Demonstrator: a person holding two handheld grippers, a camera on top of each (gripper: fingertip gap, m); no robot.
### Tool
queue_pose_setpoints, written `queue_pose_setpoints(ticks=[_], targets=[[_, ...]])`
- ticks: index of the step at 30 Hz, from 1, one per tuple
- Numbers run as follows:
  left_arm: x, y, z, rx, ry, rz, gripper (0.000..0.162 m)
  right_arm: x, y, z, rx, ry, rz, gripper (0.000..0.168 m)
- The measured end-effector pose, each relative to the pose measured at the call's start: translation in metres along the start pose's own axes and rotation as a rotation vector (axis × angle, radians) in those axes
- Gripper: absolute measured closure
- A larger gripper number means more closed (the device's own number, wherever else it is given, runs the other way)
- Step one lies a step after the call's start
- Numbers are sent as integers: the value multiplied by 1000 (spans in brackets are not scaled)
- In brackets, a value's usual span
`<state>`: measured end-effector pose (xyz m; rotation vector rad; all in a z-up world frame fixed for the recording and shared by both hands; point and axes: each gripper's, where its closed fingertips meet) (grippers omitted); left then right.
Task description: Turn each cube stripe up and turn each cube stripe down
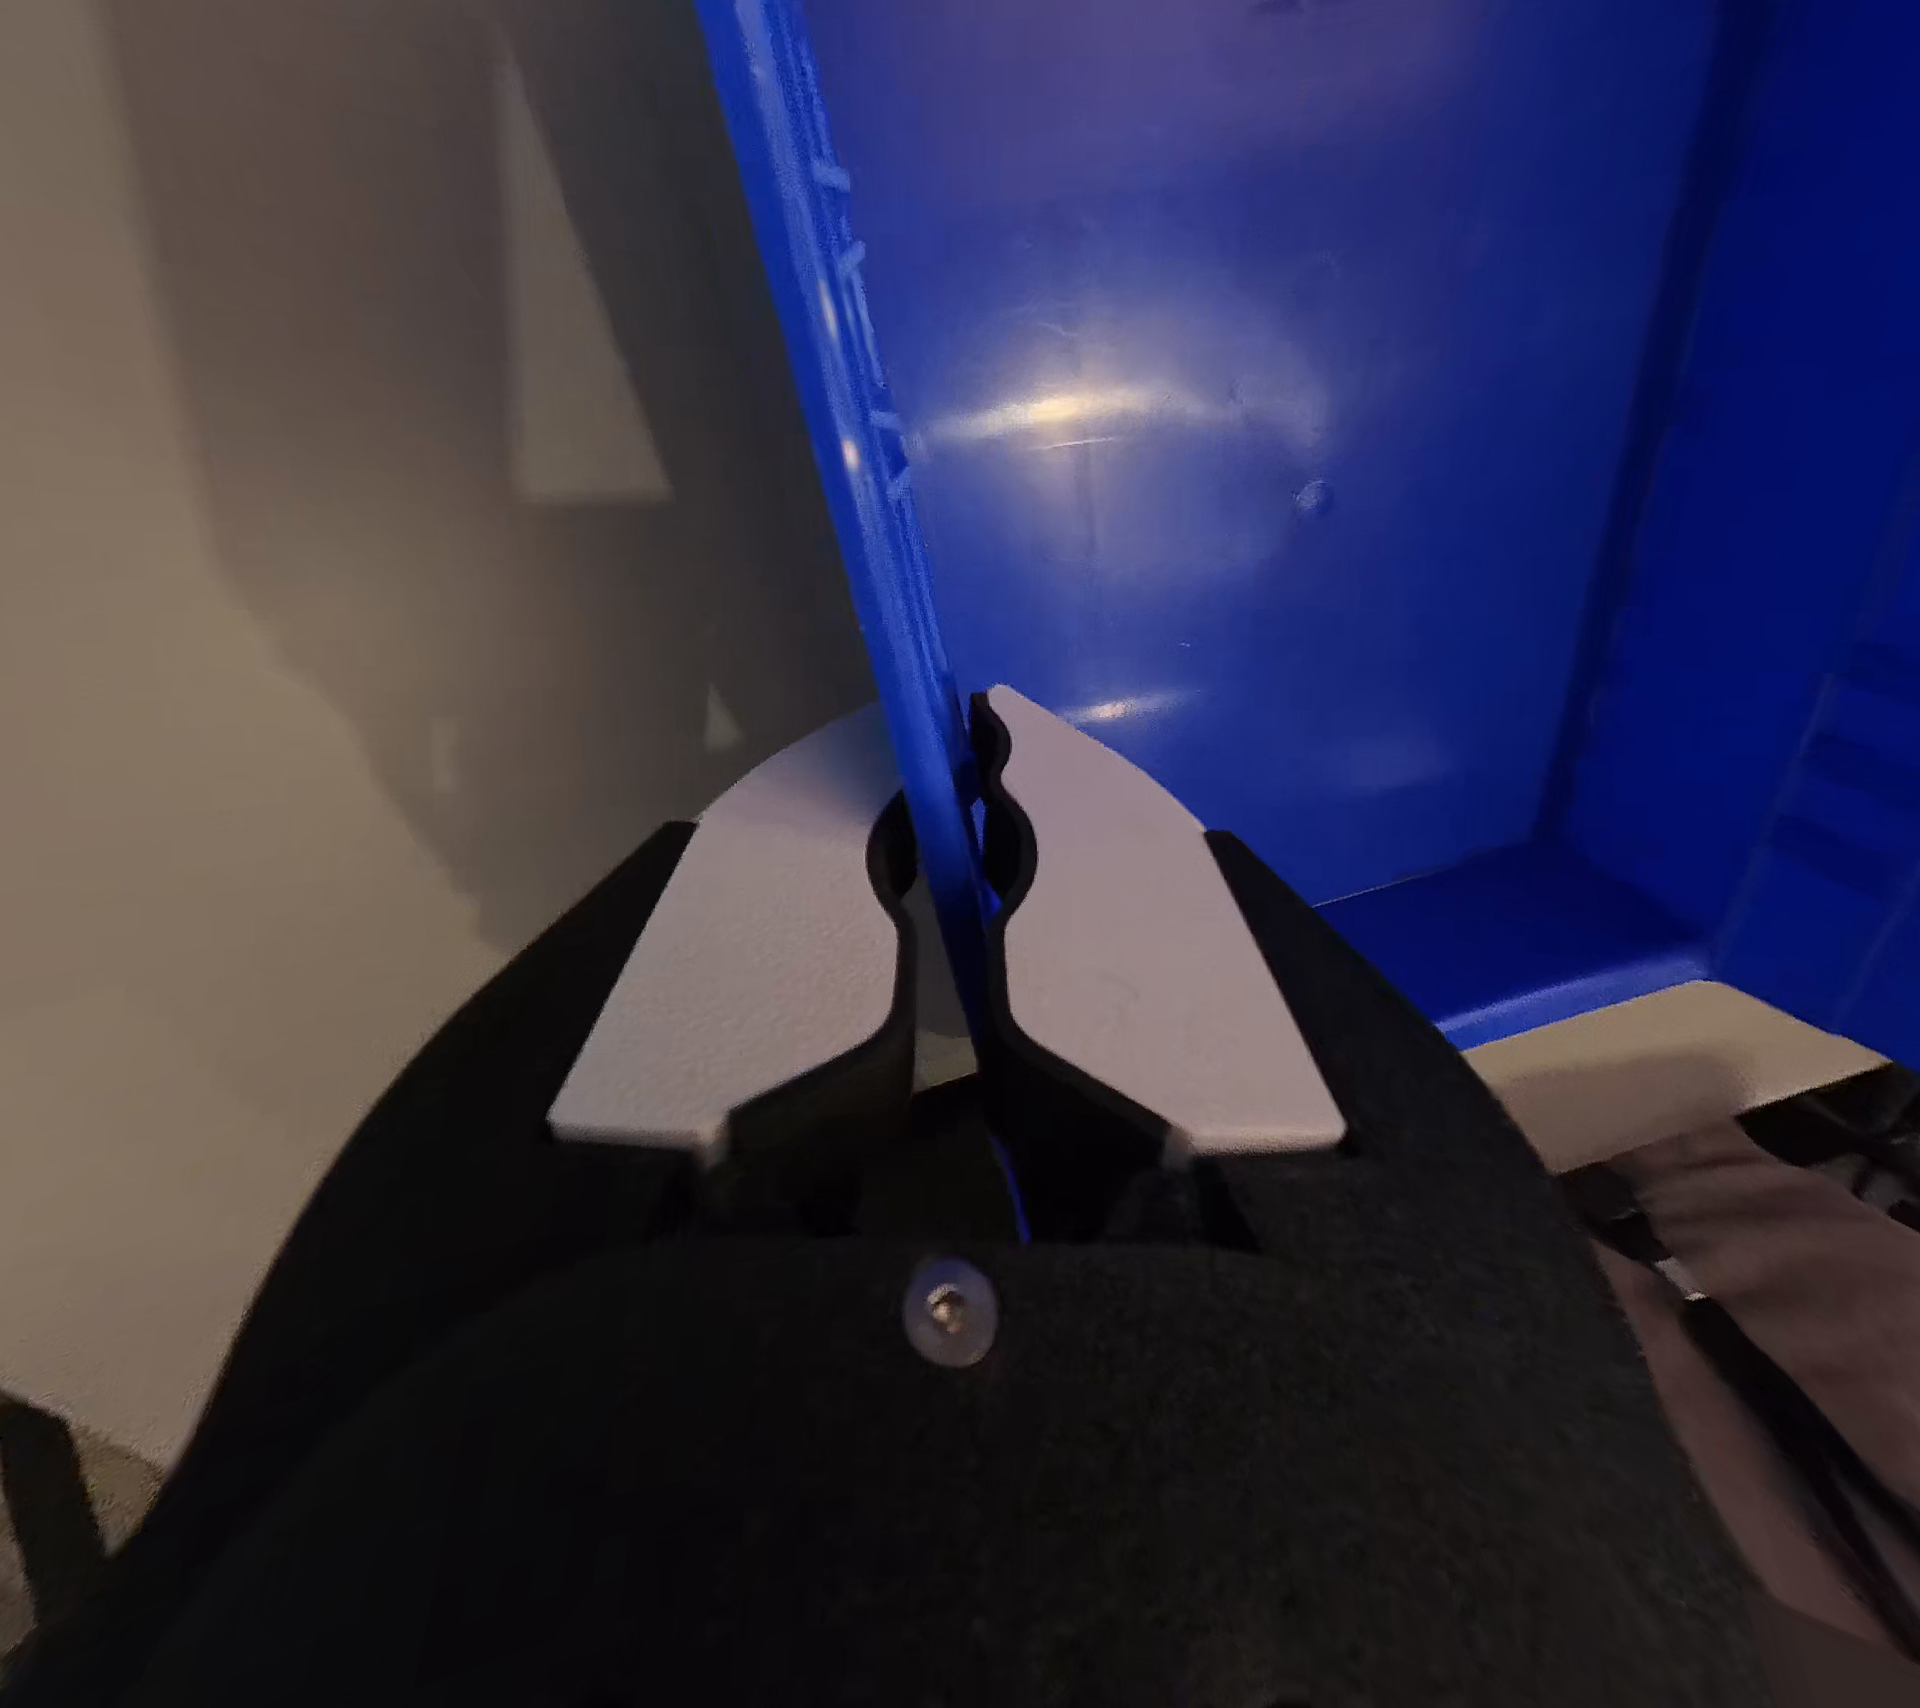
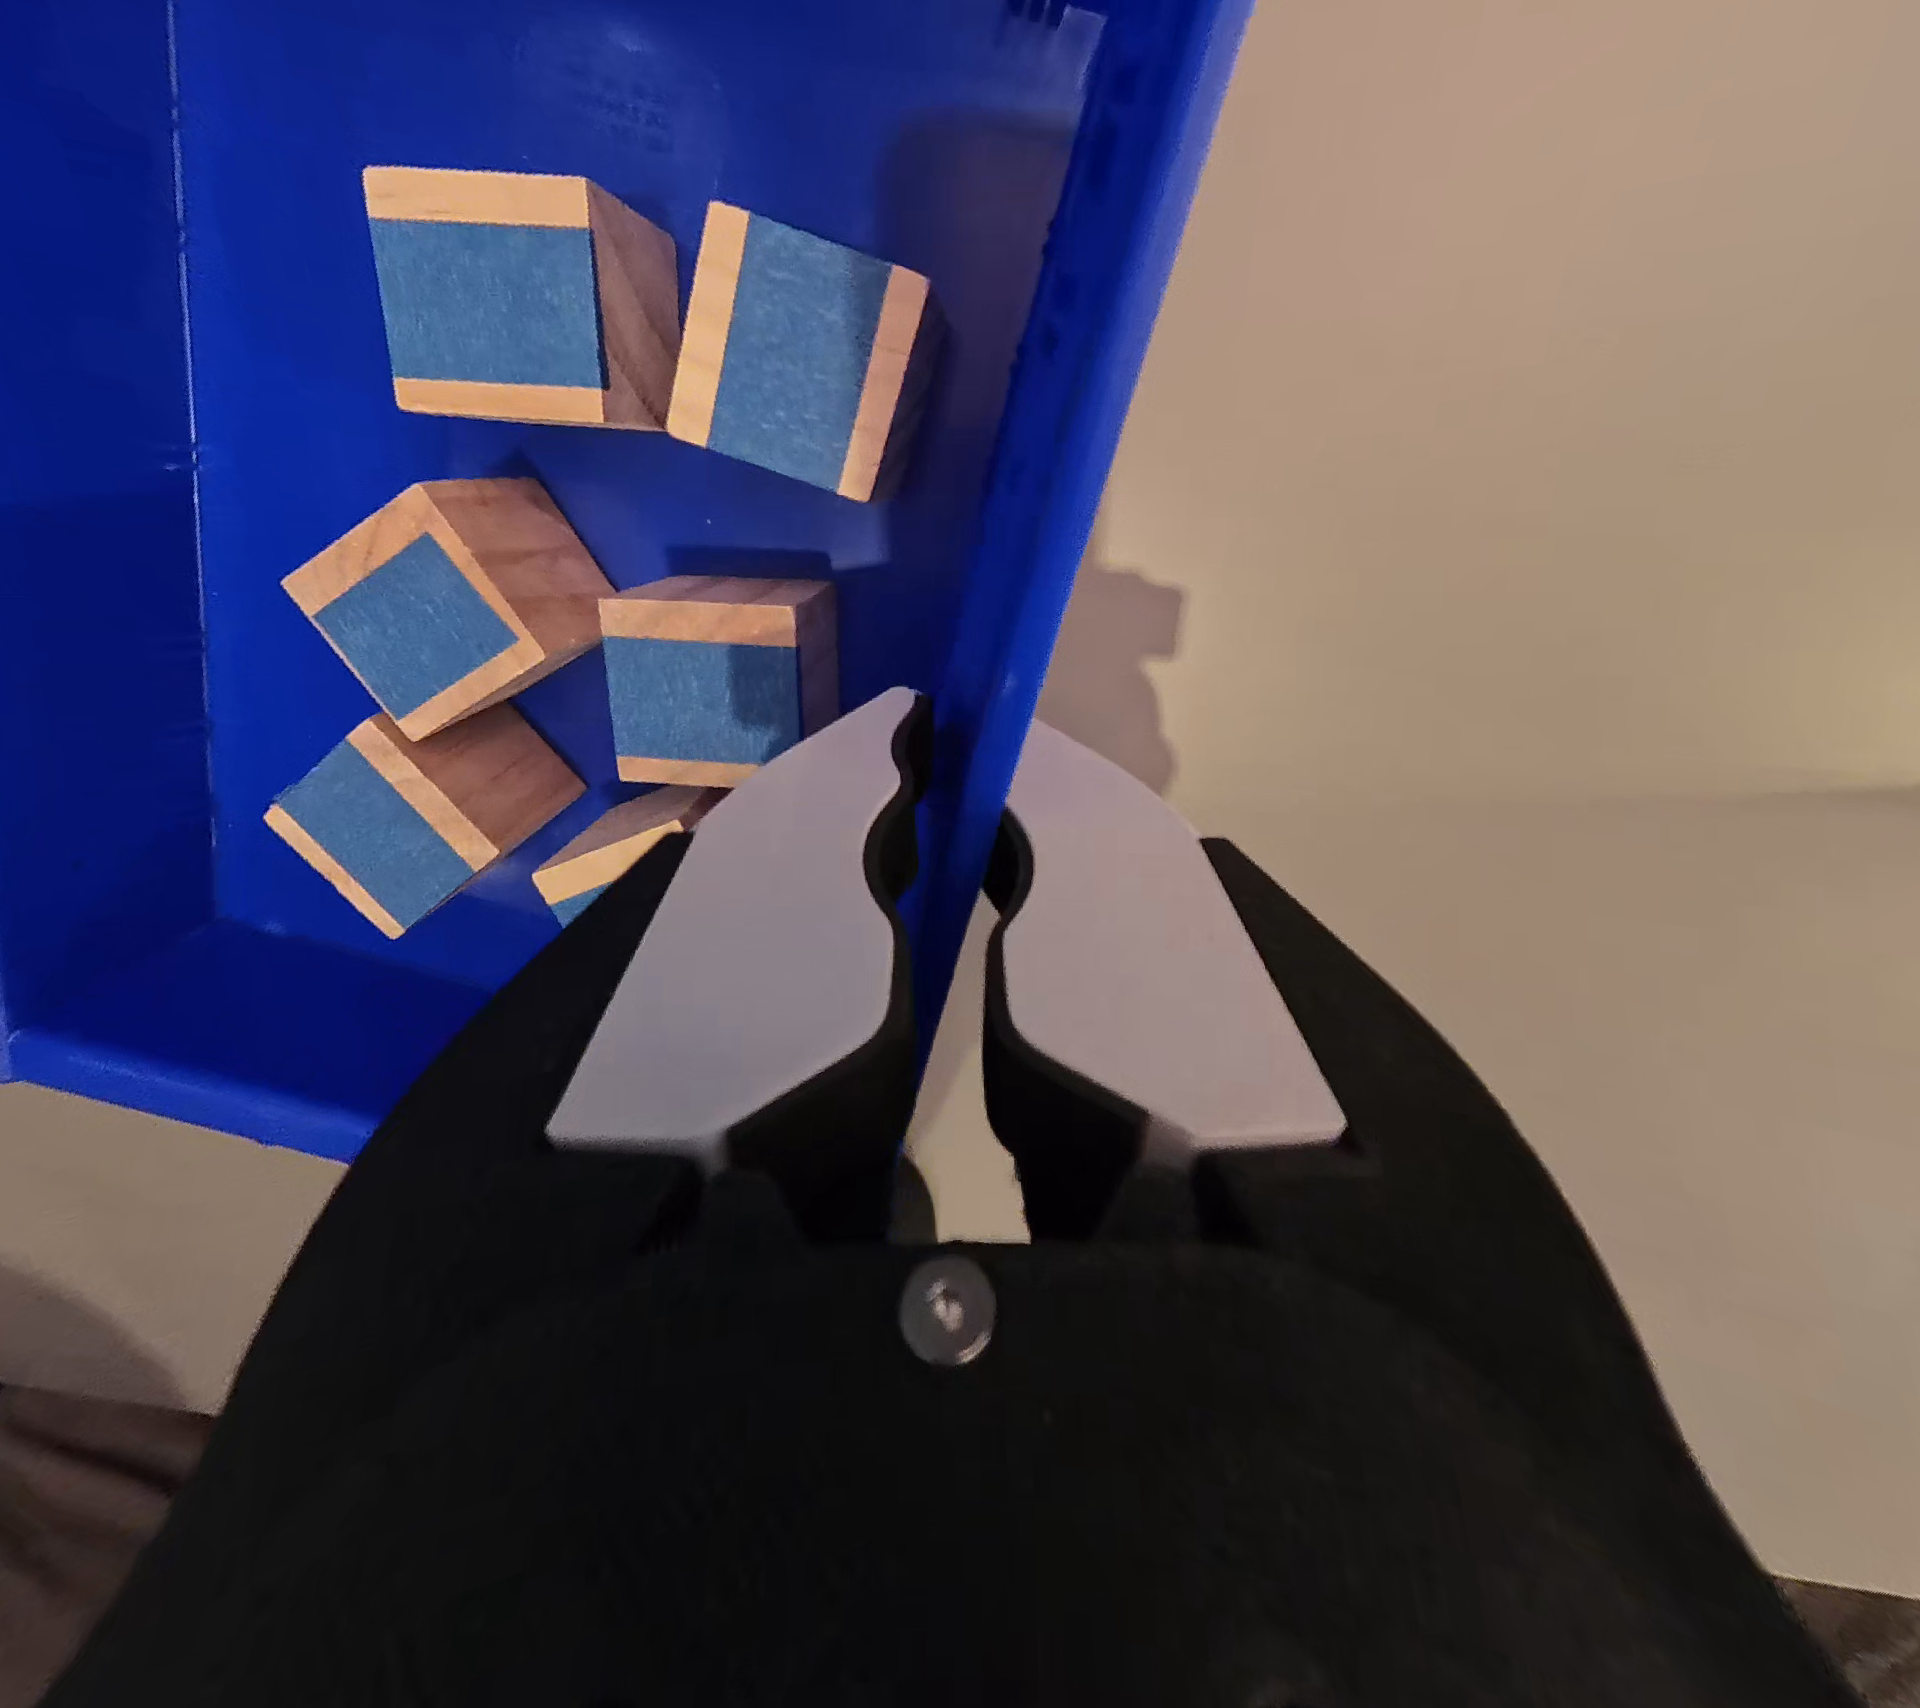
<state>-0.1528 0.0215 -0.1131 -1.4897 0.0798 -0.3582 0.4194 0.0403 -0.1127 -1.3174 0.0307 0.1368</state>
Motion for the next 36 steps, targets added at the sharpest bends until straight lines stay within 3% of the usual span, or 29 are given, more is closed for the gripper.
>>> queue_pose_setpoints(ticks=[11,18,25,31,36], targets=[[65,16,11,-18,138,-44,148,-16,4,14,39,-28,-3,154],[111,30,9,-72,250,-123,132,-15,12,11,-96,-66,-36,158],[119,27,10,-75,259,-198,128,-30,13,11,-143,-130,-27,158],[111,-3,15,34,248,-216,130,-32,15,10,-166,-144,-11,157],[94,-55,34,287,262,-99,125,-32,19,7,-194,-153,13,155]])
Point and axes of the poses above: each gripper's, where its closed fingertips meet, y out along the fingers, z out of its top, x = y × z across the jaws, and after that the axes turned 6 degrees about y, right-handed
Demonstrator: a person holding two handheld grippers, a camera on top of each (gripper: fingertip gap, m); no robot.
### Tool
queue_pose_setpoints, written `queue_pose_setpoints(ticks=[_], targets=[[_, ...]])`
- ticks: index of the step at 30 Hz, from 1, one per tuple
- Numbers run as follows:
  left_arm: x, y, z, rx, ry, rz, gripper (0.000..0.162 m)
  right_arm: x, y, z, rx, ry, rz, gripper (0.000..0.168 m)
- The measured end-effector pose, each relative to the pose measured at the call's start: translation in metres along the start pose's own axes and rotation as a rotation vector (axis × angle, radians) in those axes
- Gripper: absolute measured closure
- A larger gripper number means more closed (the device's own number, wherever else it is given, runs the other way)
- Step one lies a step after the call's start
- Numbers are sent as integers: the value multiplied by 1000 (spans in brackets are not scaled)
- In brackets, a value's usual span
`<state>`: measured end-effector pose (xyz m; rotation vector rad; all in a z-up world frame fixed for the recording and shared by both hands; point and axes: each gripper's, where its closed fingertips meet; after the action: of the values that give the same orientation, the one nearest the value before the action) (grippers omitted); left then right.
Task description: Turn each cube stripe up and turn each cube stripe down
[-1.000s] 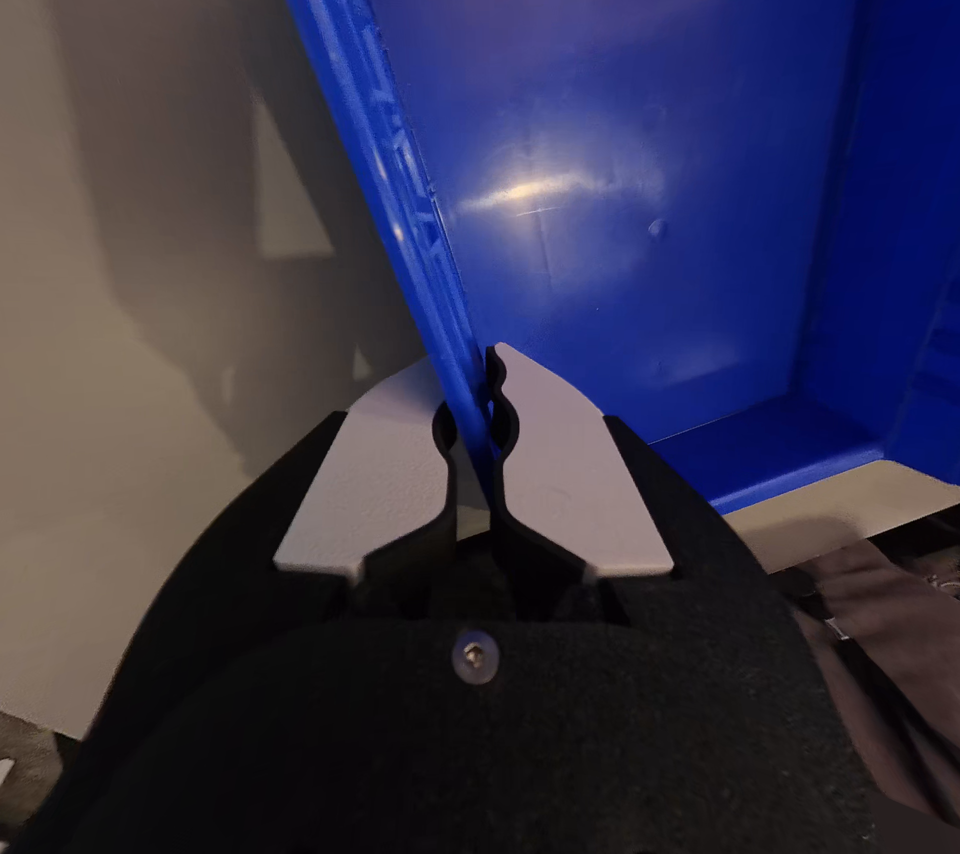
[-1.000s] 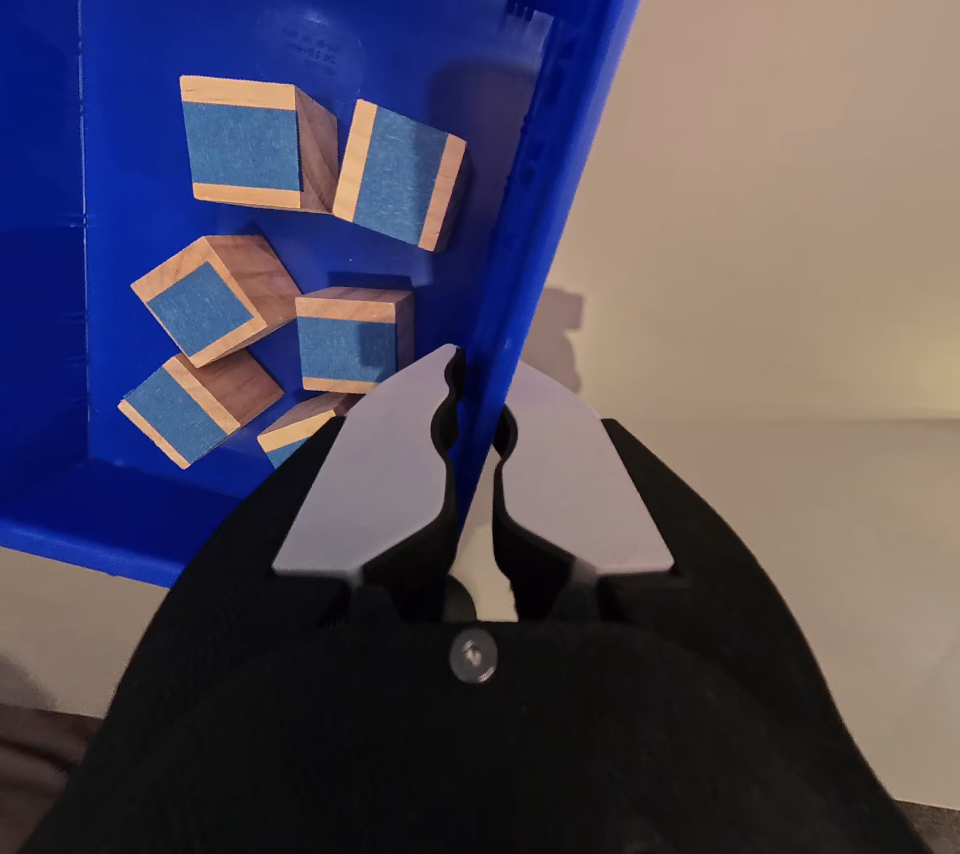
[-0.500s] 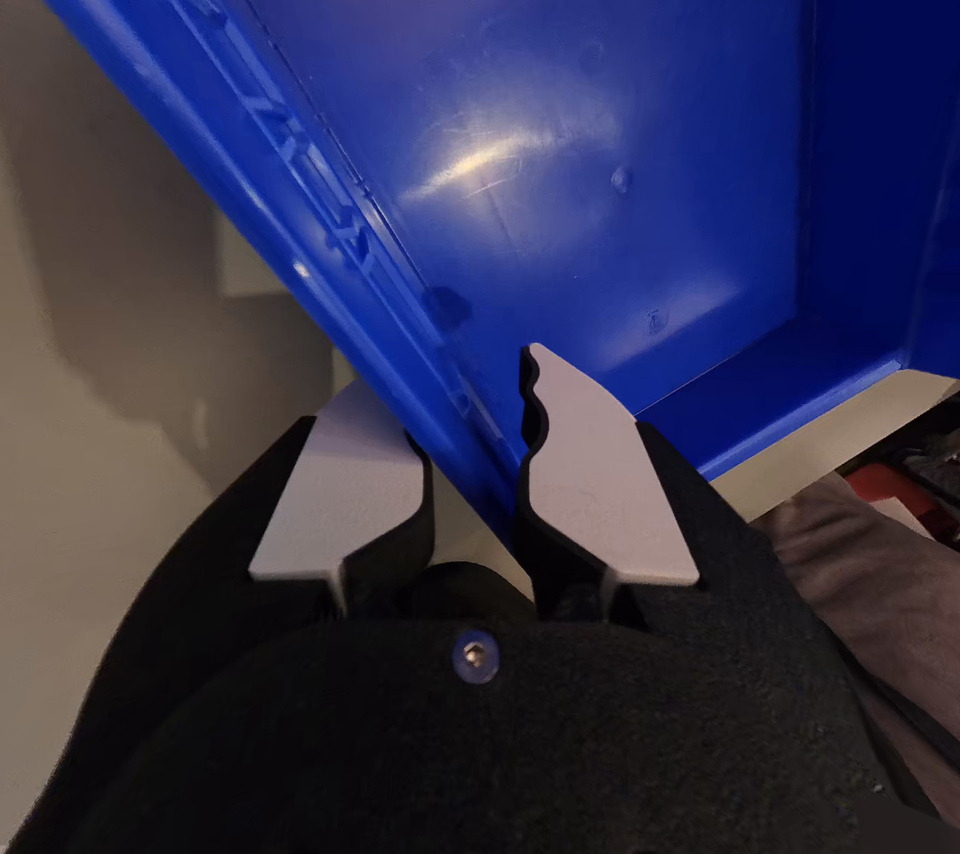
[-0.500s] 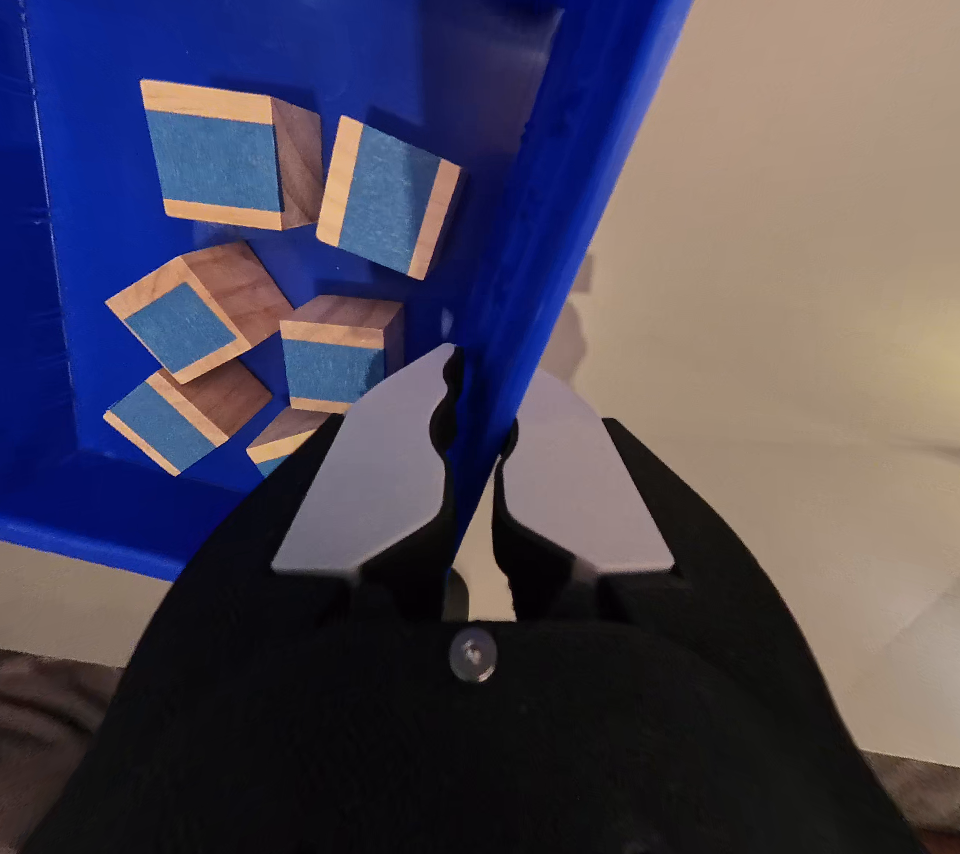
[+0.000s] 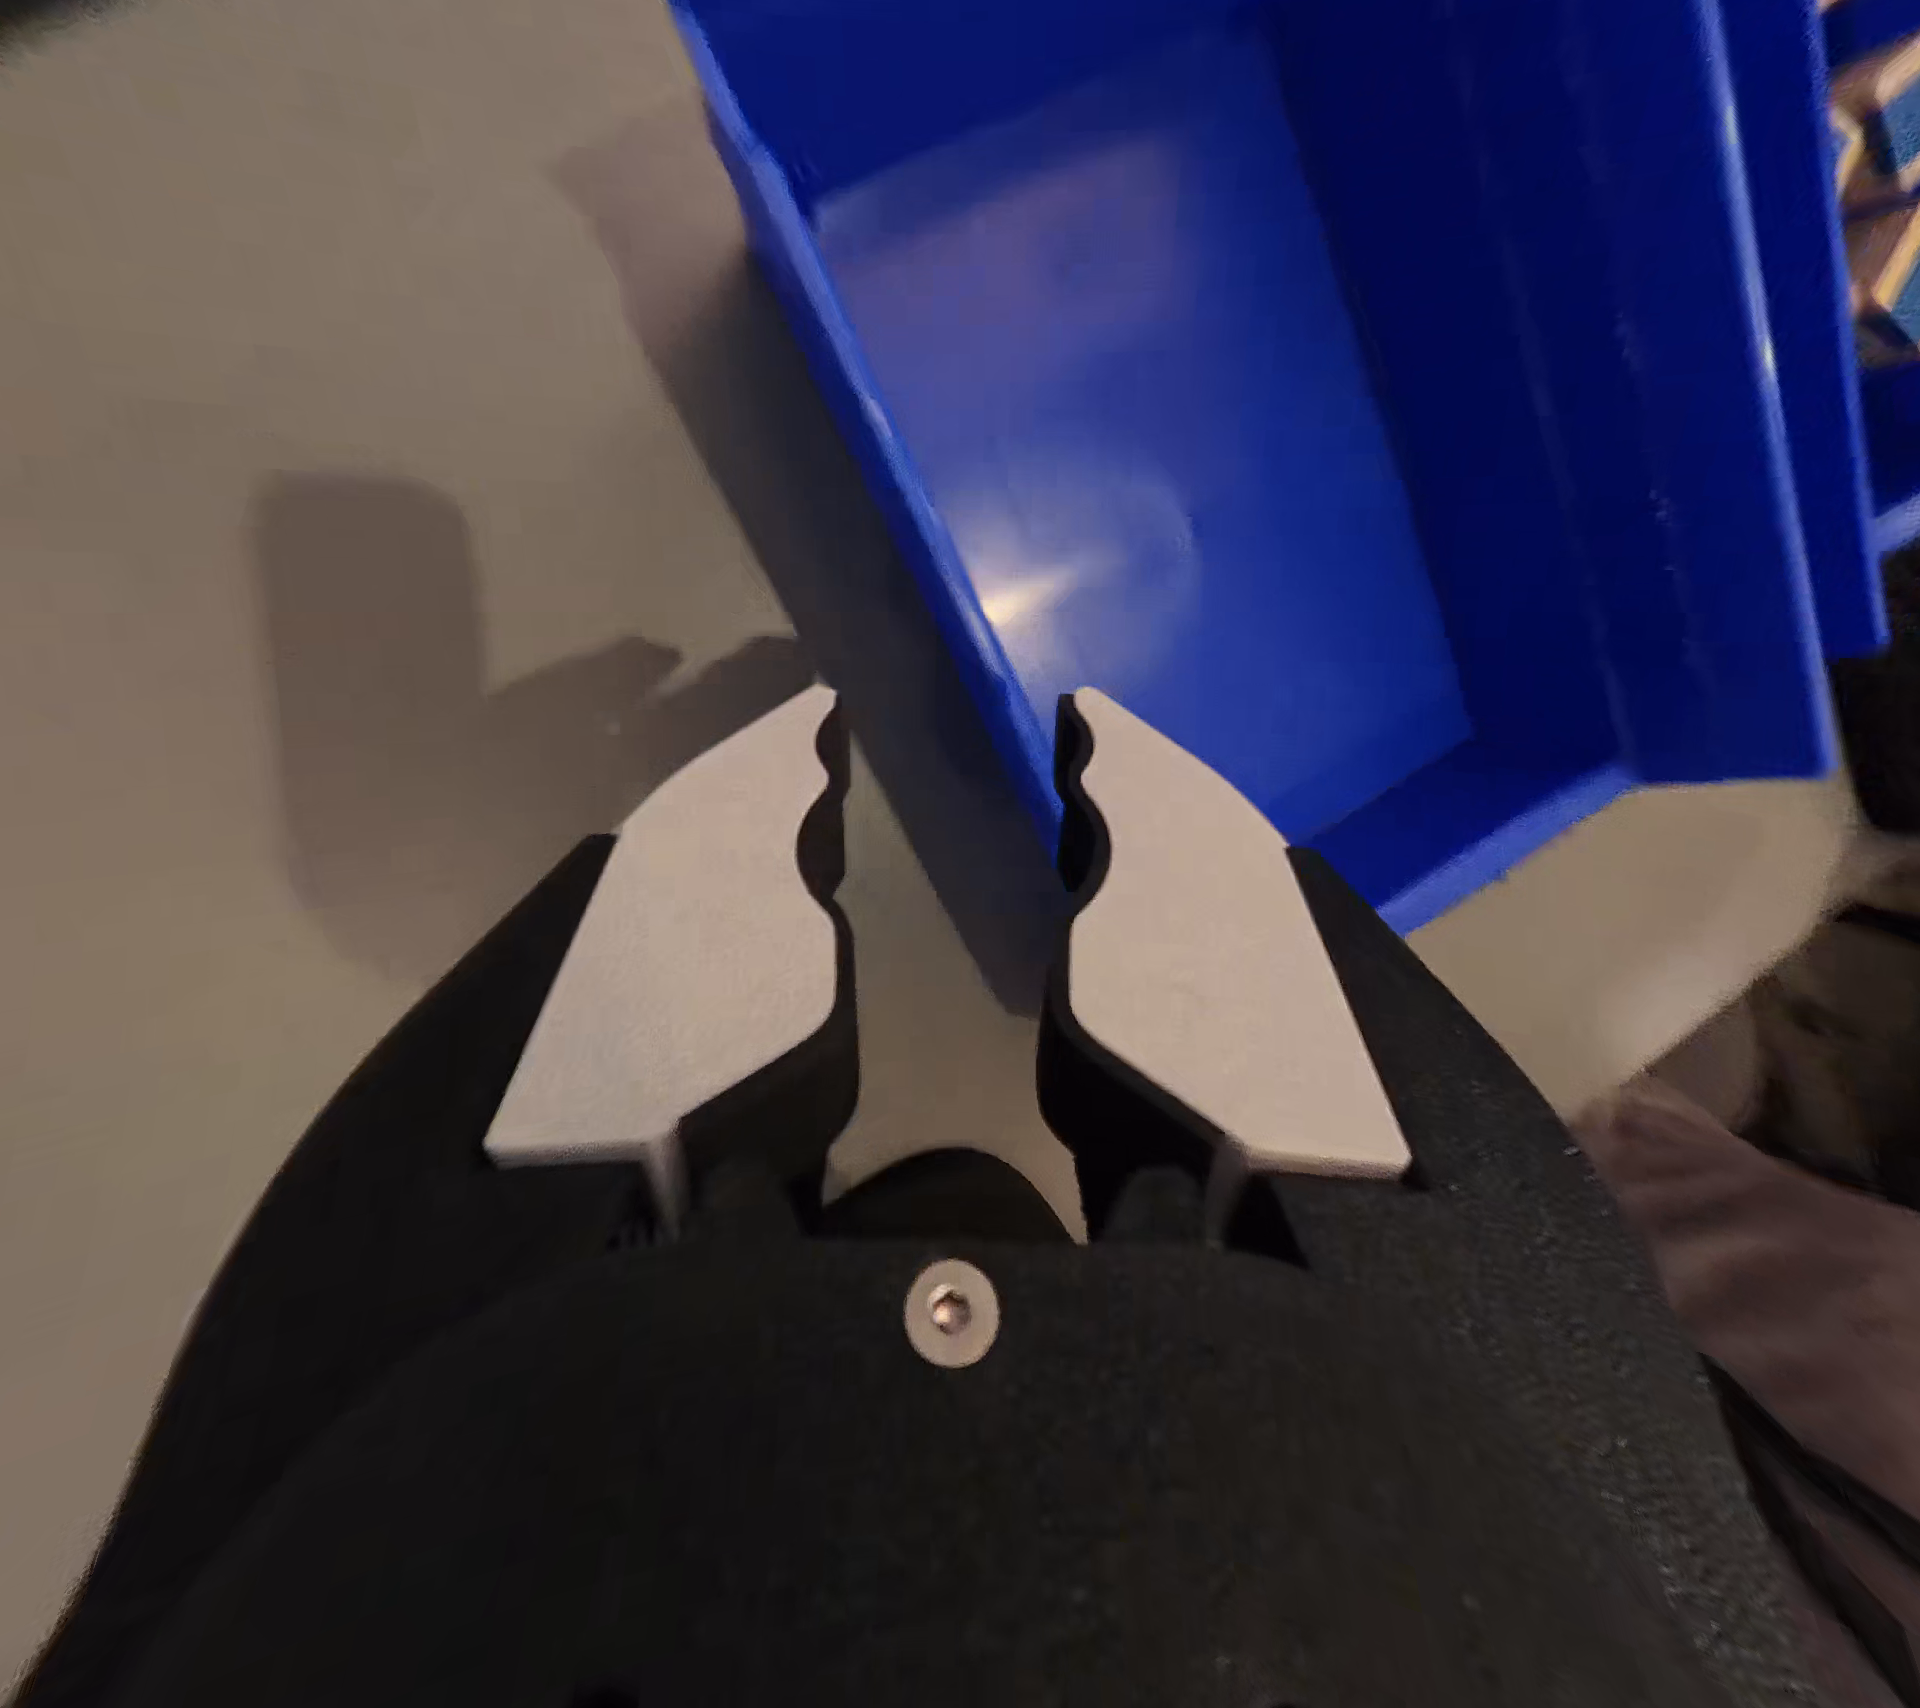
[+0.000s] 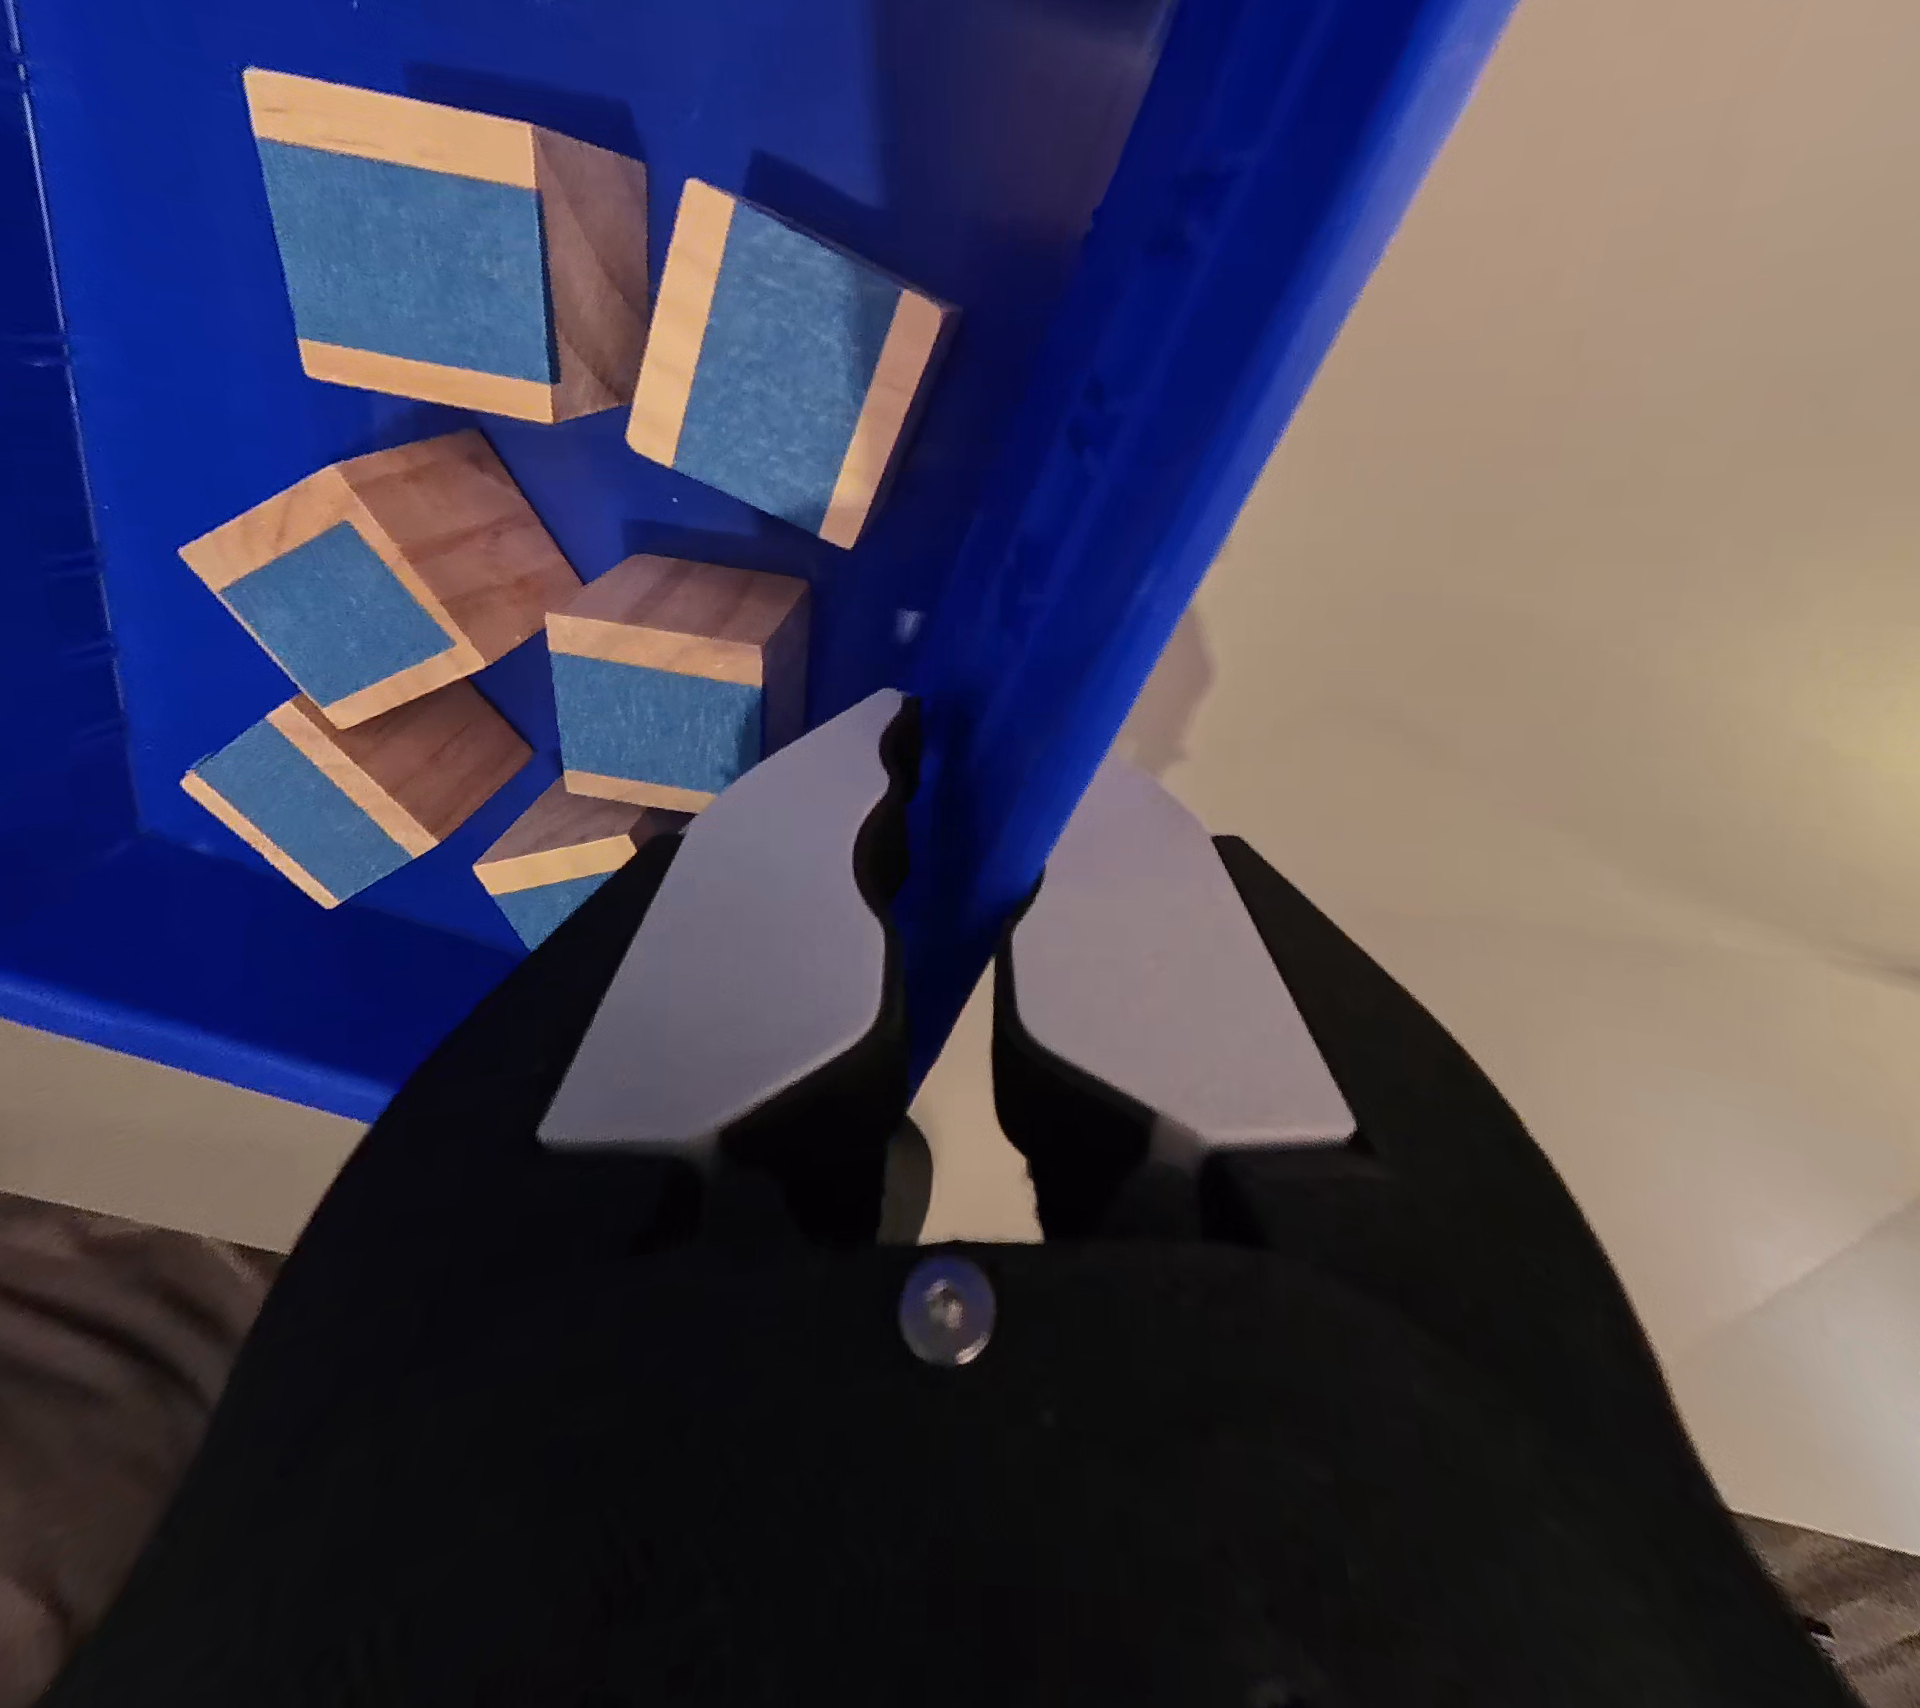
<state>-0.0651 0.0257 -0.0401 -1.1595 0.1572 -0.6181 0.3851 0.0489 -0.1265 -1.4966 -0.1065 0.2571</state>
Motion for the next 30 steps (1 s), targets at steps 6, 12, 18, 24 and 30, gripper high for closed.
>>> queue_pose_setpoints(ticks=[6,12,18,24,30], targets=[[-32,-65,41,319,139,382,125,3,2,0,-42,-22,-34,150],[-49,-108,56,533,199,658,127,4,2,1,-58,36,-36,151],[-63,-129,58,650,216,849,134,3,3,5,-46,119,-24,155],[-61,-139,63,771,188,851,136,-1,4,6,-24,205,54,161],[-69,-142,59,786,130,804,135,2,3,2,-22,257,143,162]])
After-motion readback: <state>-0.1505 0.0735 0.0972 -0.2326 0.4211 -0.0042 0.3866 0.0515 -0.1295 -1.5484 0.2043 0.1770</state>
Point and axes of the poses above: each gripper's, where its closed fingertips meet, y out along the fingers, z out of its top, x = y × z across the jaws, and after that the axes turned 6 degrees about y, right-handed
